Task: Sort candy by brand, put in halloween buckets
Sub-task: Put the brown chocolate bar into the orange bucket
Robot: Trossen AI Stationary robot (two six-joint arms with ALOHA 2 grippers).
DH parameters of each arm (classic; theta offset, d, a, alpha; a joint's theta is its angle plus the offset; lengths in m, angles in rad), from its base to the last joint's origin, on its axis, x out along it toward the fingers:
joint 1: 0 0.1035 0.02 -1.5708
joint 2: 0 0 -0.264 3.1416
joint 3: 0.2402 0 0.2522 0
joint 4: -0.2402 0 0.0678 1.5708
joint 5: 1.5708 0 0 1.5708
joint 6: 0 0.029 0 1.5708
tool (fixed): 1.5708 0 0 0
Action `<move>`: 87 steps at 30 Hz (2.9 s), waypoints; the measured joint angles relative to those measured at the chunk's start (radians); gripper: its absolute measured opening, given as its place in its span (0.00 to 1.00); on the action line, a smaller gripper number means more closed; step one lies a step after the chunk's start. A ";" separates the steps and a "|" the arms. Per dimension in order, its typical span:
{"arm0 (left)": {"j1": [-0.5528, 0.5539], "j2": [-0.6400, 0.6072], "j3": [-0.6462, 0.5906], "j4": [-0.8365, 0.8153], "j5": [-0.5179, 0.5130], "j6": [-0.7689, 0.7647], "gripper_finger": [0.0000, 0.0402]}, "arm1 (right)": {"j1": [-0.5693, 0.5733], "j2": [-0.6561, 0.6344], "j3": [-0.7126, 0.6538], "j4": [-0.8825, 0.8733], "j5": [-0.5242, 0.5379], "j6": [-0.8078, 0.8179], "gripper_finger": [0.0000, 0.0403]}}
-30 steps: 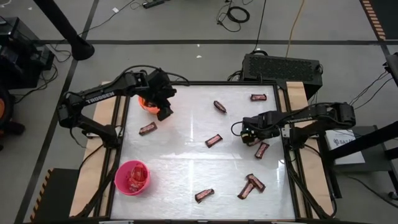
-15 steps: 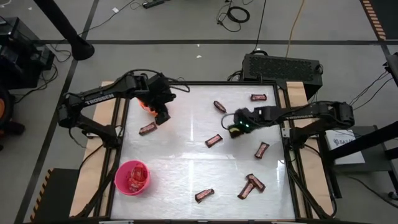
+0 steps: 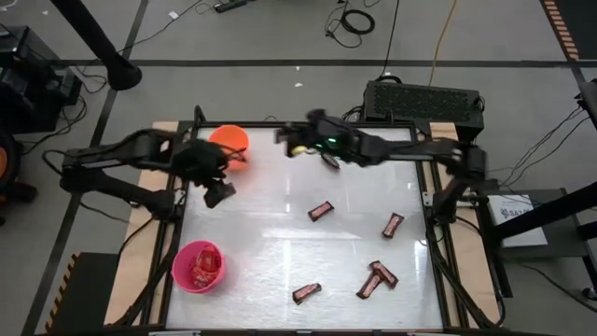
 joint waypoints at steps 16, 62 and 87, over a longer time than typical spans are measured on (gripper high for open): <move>-0.233 -0.145 -0.317 0.033 -0.240 -0.419 0.56 | -0.052 0.781 0.974 -0.043 -0.229 -0.182 0.19; 0.119 -0.223 -0.399 0.752 0.043 0.270 0.56 | 0.170 0.345 0.913 -1.728 -0.450 -0.293 0.45; 0.205 0.058 -0.399 0.916 0.308 0.281 0.56 | 0.744 -0.093 -0.248 -1.057 -0.682 0.703 0.45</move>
